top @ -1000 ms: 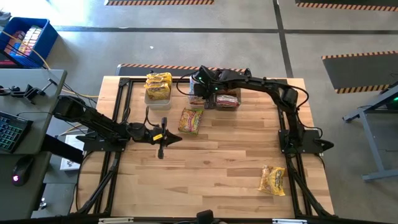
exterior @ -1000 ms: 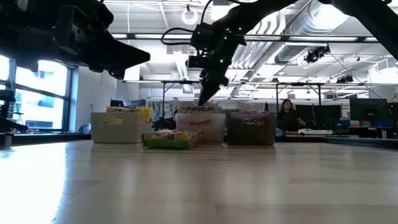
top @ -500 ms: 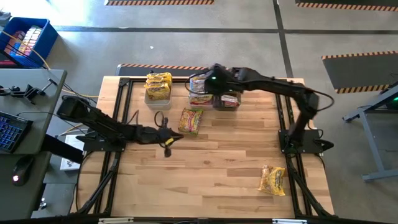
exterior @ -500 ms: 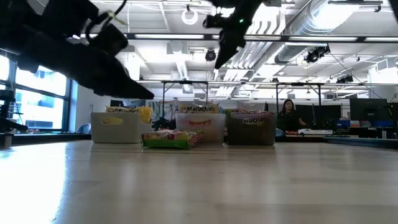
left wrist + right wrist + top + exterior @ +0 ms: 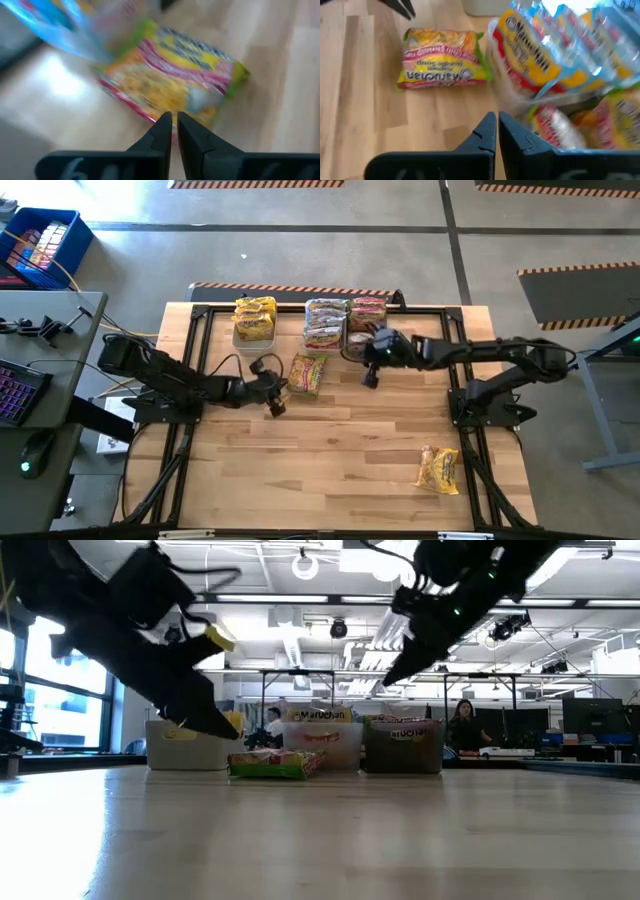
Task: Sort Maruchan noodles
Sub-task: Put the green noodle pack into the transparent black bin
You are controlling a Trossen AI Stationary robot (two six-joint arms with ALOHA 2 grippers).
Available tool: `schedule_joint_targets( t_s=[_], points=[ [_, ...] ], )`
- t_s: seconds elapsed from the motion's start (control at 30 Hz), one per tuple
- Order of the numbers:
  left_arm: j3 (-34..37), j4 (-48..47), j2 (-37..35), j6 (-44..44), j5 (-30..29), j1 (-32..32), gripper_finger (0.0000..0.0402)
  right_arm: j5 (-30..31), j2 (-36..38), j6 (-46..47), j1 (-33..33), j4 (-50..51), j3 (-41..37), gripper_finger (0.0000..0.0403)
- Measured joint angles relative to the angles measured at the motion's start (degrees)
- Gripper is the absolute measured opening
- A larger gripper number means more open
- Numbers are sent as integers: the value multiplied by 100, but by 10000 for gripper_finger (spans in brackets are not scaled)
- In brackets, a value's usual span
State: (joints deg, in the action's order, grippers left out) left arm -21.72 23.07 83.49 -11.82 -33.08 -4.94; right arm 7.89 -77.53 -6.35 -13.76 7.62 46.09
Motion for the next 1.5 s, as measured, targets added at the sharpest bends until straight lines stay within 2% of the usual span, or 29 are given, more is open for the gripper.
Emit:
schedule_joint_targets(
  t_s=[0.1, 0.23, 0.37, 0.47, 0.57, 0.7, 0.83, 0.97, 1.1, 1.2, 1.3, 1.37, 1.5],
  points=[
    [-4, 27, 200, -66, 908, 334, 8, -43, 37, 572, 95, -365, -410, 0],
    [-12, 447, 593, -66, 1363, 554, 1, -247, 45, 1102, 242, -610, -608, 0],
    [-40, 1309, 1121, 24, 1997, 618, 1, -240, 45, 1271, 399, -772, -645, 0],
    [-369, 1705, 1523, 193, 2519, 583, 1, -237, 45, 1460, 483, -868, -649, 0],
    [-889, 1712, 1948, 334, 2696, 508, 0, -236, 45, 1651, 577, -979, -649, 5],
    [-1597, 1709, 2528, 401, 2908, 408, 0, -235, -34, 1960, 704, -1000, -652, 33],
    [-2196, 1680, 2988, 430, 3507, 259, 0, -229, -235, 2227, 816, -987, -651, 82],
    [-2467, 1714, 2946, 445, 3984, 34, 0, -189, -464, 2296, 875, -1022, -651, 123],
    [-2325, 1511, 2366, 441, 3858, -126, 0, 37, -818, 2301, 944, -1243, -651, 132],
    [-2099, 1001, 1772, 440, 3089, -160, 0, 331, -1211, 2255, 1008, -1586, -651, 121],
    [-1871, 470, 1210, 330, 2189, -143, 0, 360, -1634, 2155, 1019, -2124, -651, 96],
    [-1722, -10, 872, 193, 1821, -106, 0, 361, -1891, 2131, 1019, -2445, -644, 74],
    [-1640, -567, 593, -118, 1676, -24, 5, 358, -2344, 1982, 1017, -2761, -454, 21]
  ],
)
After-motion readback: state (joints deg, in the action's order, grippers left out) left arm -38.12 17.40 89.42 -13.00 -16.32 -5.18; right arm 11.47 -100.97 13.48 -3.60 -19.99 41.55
